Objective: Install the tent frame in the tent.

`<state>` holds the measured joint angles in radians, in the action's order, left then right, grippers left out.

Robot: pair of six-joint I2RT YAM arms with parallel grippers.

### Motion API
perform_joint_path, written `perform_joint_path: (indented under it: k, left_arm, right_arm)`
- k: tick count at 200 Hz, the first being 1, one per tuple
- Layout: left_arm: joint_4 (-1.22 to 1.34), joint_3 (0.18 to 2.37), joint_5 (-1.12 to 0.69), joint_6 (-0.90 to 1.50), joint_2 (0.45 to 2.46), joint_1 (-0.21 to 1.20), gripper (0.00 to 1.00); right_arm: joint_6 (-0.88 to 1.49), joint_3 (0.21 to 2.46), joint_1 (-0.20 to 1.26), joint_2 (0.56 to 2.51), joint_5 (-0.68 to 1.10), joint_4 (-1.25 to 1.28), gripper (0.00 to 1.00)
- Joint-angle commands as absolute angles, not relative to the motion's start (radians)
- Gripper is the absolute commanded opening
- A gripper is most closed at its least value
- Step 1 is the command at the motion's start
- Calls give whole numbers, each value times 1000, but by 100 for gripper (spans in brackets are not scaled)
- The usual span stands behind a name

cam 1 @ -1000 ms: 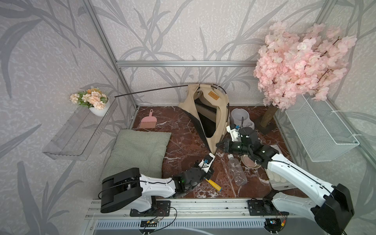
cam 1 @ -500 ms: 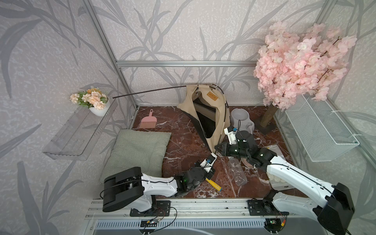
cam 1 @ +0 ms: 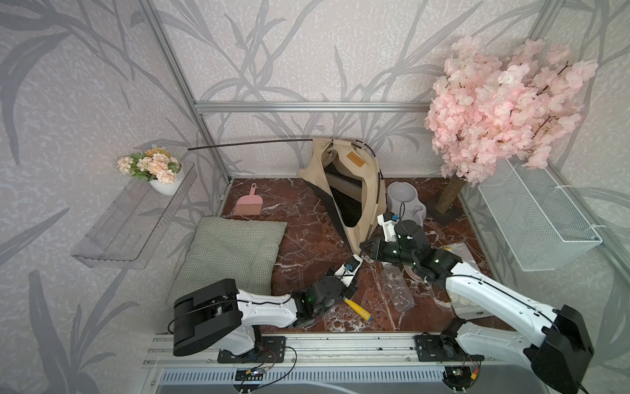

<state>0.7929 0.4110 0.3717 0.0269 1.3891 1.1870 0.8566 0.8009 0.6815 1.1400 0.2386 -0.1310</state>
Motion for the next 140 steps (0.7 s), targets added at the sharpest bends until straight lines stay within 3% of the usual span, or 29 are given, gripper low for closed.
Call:
perform_joint_path:
  k: [1, 140]
  left_arm:
    - [726, 350, 315, 34, 1356, 1179, 30]
    - [751, 485, 304, -104, 1377, 1092, 30]
  right_arm:
    - [876, 839, 675, 1141, 212, -73, 0]
    - [893, 848, 676, 1132, 201, -72, 0]
